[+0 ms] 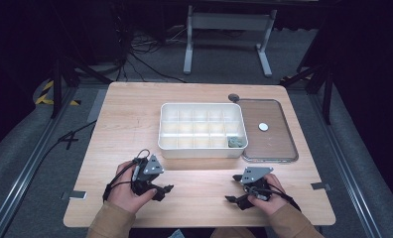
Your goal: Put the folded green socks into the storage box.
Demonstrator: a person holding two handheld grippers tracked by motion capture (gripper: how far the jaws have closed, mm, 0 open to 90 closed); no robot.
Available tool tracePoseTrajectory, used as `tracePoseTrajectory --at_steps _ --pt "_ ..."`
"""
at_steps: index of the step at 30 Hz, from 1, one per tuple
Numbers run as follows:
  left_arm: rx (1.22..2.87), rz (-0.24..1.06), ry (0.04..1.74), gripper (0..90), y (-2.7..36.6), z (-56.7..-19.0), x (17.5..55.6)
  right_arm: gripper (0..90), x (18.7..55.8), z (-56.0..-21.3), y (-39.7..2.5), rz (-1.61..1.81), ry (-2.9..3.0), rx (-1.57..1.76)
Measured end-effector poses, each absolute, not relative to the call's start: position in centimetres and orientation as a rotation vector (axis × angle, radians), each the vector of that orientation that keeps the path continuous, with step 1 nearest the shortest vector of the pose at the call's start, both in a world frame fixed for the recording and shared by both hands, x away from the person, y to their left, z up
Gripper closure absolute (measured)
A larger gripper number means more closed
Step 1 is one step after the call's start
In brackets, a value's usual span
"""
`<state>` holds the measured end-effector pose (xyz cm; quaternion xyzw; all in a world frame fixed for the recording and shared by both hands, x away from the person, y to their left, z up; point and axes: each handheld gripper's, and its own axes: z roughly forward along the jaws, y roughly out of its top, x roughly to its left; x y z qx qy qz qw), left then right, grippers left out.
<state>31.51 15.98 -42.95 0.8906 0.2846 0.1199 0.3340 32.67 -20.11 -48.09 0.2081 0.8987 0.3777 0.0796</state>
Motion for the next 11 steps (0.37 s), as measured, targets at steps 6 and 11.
tracePoseTrajectory --at_steps 6,11 --pt "2.341 0.308 0.719 22.1 15.4 -43.8 31.0 21.5 32.6 -48.2 -20.1 1.142 2.670 0.625" --pt "2.360 0.289 0.727 21.6 15.5 -44.2 31.1 21.5 32.7 -47.8 -20.3 1.180 2.649 0.645"
